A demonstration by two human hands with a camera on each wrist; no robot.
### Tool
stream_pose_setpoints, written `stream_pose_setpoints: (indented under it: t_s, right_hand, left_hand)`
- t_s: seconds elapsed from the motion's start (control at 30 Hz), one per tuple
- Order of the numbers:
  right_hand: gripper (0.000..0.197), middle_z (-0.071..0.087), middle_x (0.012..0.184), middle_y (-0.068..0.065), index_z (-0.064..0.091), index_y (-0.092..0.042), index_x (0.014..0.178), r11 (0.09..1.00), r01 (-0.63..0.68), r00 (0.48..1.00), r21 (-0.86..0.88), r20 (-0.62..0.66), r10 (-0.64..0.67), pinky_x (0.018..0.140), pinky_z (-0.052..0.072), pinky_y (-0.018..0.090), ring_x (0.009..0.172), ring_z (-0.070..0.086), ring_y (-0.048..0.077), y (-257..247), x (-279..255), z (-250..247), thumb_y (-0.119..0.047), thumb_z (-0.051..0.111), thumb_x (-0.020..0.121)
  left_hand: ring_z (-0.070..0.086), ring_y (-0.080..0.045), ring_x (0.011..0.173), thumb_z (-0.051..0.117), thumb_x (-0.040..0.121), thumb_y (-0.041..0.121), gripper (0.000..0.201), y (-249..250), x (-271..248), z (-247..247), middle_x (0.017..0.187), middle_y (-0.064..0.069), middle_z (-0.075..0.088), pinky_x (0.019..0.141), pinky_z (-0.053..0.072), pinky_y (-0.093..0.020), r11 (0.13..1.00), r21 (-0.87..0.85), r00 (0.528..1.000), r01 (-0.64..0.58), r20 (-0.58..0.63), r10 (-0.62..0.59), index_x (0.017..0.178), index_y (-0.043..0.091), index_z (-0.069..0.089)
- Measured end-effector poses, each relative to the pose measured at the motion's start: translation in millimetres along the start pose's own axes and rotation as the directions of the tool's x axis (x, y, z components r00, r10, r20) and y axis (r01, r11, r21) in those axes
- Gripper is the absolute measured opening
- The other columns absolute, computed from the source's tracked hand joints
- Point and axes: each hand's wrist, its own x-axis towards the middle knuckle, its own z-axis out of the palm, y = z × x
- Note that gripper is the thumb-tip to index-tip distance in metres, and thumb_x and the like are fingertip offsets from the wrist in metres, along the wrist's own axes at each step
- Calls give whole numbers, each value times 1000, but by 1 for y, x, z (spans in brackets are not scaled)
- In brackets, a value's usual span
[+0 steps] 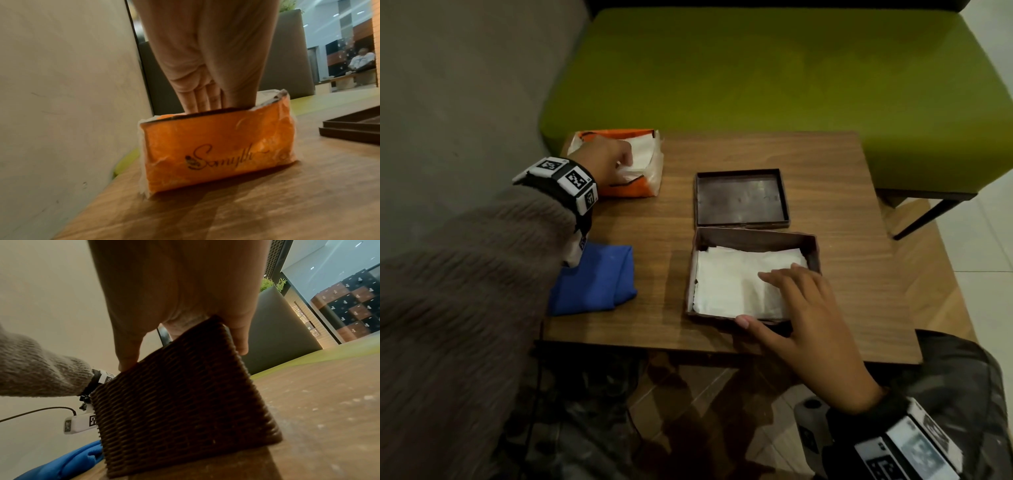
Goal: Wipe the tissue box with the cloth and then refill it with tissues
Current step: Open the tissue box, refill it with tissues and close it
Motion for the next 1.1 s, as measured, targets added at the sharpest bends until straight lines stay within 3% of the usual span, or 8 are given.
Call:
stream_pose_setpoints:
  t_s: [0.33,0.5,0.63,0.77,0.83,0.9,1.0,1.1]
  right_hand:
    - [69,57,124,0,57,-20,125,1000,-12,1000,-8,-15,12,100,46,43,123,40,17,0,1,3,-72,42,82]
    - [68,57,121,0,57,-19,125,1000,-5,1000,5,-24,5,100,46,45,122,41,16,1,1,2,-71,44,83]
    - [69,57,121,0,57,-19,125,1000,-7,1000,-10,-15,7,100,45,44,121,41,16,1,1,1,-71,43,82]
    - [69,57,121,-1,57,-20,125,1000,-8,1000,-14,2,8,101,43,50,121,42,17,0,1,1,-72,42,82]
    - [72,55,124,-1,55,-22,128,999,-29,999,-15,29,29,104,40,54,125,41,19,0,1,0,-75,39,80]
    - [77,52,132,0,53,-25,131,997,-66,996,-39,62,68,110,33,57,133,35,22,-3,1,-1,-77,36,77]
    - [75,51,135,-2,54,-25,130,999,-46,999,-15,-7,46,118,18,56,142,27,23,-10,-1,-5,-75,38,76]
    - [65,49,129,-17,55,-27,126,976,-24,994,215,-101,46,112,25,25,137,29,6,-24,-3,-16,-71,43,79]
  left_hand:
    - [58,-32,92,71,79,21,17,-1,-6,-2,93,-14,67,77,41,-38,997,79,999,6,-50,-2,91,11,66]
    - [59,-41,86,61,79,15,23,2,-13,-4,92,-26,62,67,42,-41,997,51,972,56,-231,-43,100,6,60]
    - [56,-44,84,54,85,17,23,4,-23,-18,93,-30,58,63,38,-45,996,19,906,82,-418,-67,100,0,55]
    - [56,-37,88,48,86,24,31,0,-36,-48,102,-25,59,70,40,-43,970,-205,757,131,-611,-232,108,3,54]
    - [54,-23,82,49,82,30,22,-1,-47,-63,95,-14,60,70,43,-34,909,-408,689,88,-634,-351,96,14,56]
    - [53,-14,80,51,74,37,11,3,-65,-77,85,-2,57,70,47,-30,816,-575,672,53,-584,-456,81,29,53]
    - [56,-6,69,56,78,29,22,27,-97,-70,81,5,61,63,48,-25,592,-806,761,28,-367,-535,93,14,62]
    - [59,-13,70,50,89,12,14,69,-136,-41,65,11,67,60,49,-26,220,-974,862,56,-64,-502,77,16,57]
